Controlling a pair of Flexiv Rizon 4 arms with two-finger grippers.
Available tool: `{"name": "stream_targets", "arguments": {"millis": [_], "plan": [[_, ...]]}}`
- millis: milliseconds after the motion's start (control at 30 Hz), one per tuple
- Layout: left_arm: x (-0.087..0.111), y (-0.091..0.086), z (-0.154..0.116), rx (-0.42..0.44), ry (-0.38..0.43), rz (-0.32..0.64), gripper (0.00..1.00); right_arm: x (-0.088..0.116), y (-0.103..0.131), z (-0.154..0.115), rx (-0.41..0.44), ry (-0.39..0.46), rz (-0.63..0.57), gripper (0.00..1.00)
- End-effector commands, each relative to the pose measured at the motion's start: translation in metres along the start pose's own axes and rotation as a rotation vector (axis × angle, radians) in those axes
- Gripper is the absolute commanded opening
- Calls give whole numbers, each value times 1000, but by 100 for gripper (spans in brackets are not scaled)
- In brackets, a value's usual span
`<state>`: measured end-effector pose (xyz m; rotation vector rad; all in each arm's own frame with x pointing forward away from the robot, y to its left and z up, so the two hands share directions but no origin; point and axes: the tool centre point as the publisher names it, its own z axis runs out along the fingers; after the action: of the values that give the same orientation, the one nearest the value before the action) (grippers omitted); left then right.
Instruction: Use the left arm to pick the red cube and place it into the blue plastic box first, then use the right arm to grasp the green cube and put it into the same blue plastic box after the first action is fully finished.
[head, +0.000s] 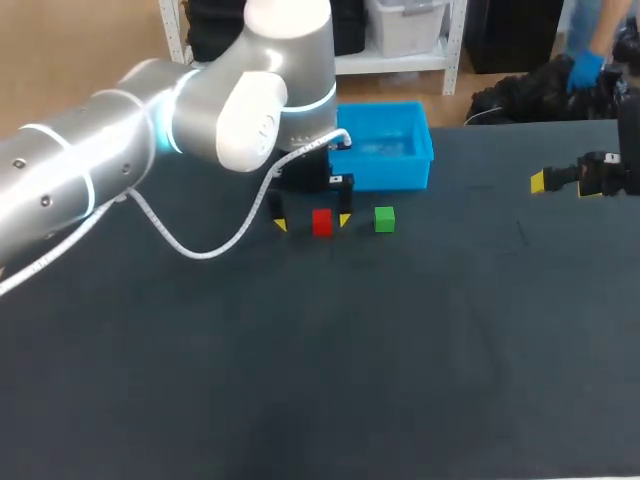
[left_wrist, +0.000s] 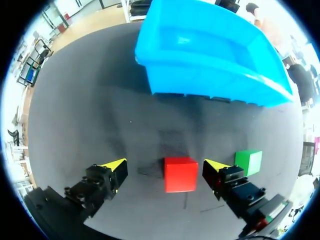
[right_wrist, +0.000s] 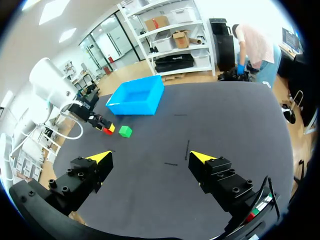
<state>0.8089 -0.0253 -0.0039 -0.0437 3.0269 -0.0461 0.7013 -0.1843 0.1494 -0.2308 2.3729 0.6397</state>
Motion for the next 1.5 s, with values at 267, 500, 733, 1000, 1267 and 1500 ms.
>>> {"name": "stream_targets", "arguments": {"millis": [267,500,733,1000,1267,1500], "plan": [[-3,-8,0,-11,-1,15,100,0,0,0,0,0,-1,100],[-4,-8,0,-15,-1,17,33,0,0,0,0,0,-1,100],[-5,-9,1,-2,8,20,0,0,0,0,0,0,-1,100],[-5,-9,2,-5,11,23,0,0,0,0,0,0,-1,100],[-3,-9,0,-6,5,30,0,0,0,0,0,0,-1,100],[-6,-9,-23,8,-9,41,0,0,0,0,0,0,-1,100]]}}
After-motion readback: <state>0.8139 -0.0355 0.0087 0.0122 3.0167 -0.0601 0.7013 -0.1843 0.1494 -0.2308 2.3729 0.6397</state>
